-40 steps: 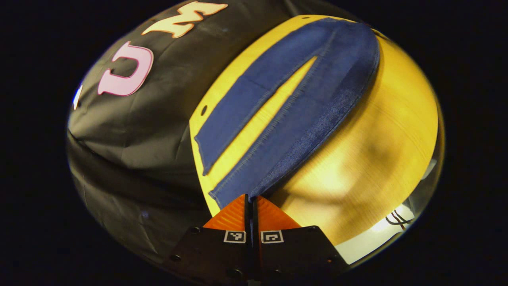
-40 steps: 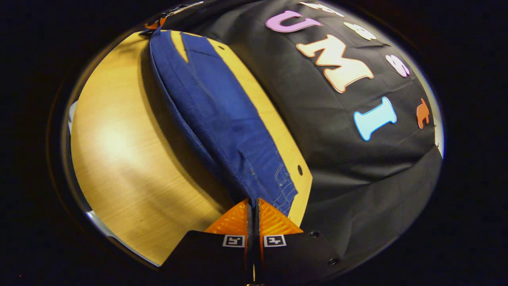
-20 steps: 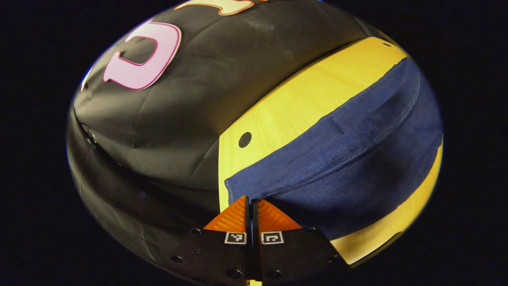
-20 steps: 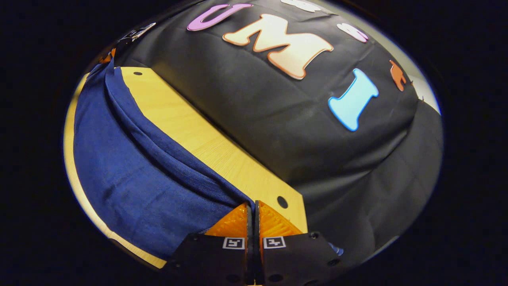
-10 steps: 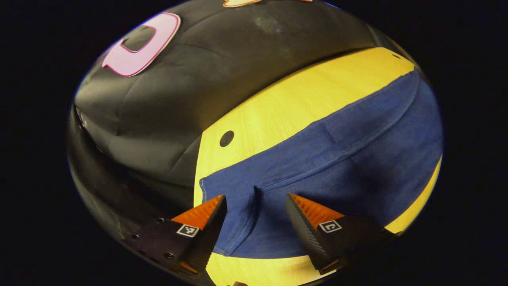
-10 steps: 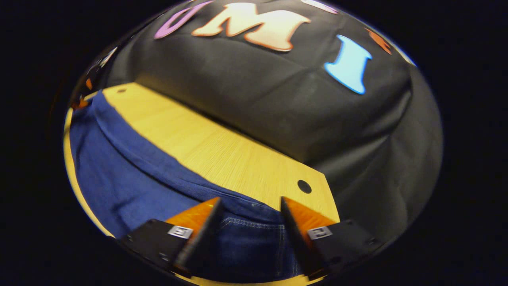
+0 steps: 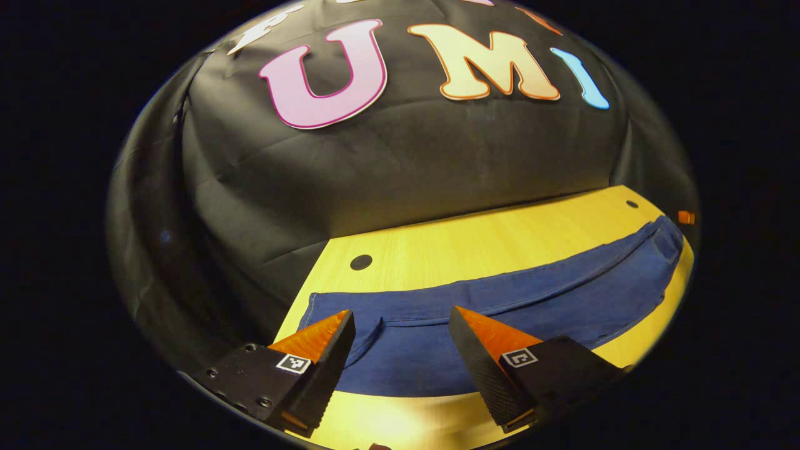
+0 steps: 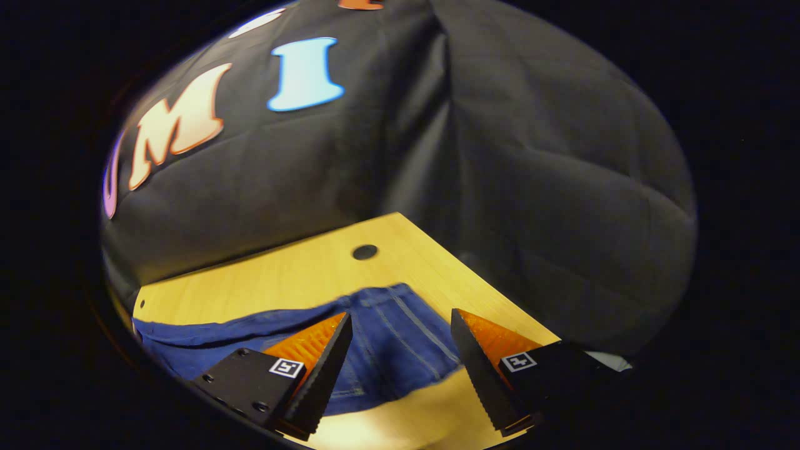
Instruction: Grasp the waist and the cuffs of the jeans and fold them to make the two legs overlap; first hold the waist and fold one-third of the jeans toward the cuffs, then hold the cuffs and fold the remaining one-third in the same direction to finish folding.
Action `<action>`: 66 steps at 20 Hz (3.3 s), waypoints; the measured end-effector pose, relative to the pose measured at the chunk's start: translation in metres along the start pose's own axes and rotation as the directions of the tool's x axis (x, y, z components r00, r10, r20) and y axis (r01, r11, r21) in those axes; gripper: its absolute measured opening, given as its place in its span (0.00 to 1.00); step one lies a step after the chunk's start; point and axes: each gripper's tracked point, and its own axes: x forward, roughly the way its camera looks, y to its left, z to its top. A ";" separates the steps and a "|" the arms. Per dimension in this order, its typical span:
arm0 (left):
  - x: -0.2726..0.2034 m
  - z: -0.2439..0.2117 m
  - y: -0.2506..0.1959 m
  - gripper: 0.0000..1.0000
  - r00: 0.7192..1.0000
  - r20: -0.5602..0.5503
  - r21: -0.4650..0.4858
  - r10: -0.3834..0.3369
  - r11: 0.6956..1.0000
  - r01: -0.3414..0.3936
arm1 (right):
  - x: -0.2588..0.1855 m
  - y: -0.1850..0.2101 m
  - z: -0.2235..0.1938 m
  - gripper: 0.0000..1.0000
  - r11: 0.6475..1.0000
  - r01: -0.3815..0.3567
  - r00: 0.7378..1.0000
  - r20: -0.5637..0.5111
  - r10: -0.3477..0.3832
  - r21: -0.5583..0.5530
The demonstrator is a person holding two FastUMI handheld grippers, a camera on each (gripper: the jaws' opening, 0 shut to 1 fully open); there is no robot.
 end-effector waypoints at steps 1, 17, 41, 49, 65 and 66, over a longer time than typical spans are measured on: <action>0.003 -0.003 0.000 0.94 1.000 0.005 -0.015 -0.001 1.000 0.001 | 0.011 -0.007 -0.008 0.96 0.999 0.022 0.999 -0.025 -0.022 0.037; 0.001 0.012 -0.003 0.95 0.997 -0.028 -0.144 0.070 0.987 -0.073 | 0.050 -0.009 -0.029 0.05 0.997 -0.065 0.988 -0.136 0.069 0.034; -0.009 -0.026 0.129 0.95 0.995 0.062 -0.237 -0.077 0.967 0.089 | -0.180 0.310 0.042 0.04 0.890 -0.446 0.866 0.203 0.457 -0.099; -0.006 -0.063 0.167 0.96 0.993 0.009 -0.224 -0.118 0.967 0.117 | -0.182 0.395 -0.063 0.04 0.844 -0.531 0.842 0.067 0.536 -0.072; 0.069 -0.132 0.164 0.95 0.963 -0.151 -0.266 -0.224 0.947 0.179 | -0.188 0.436 -0.151 0.92 0.805 -0.592 0.794 -0.143 0.592 0.043; 0.075 -0.136 0.162 0.95 0.959 -0.165 -0.274 -0.231 0.945 0.180 | -0.193 0.434 -0.141 0.98 0.803 -0.595 0.795 -0.120 0.595 0.033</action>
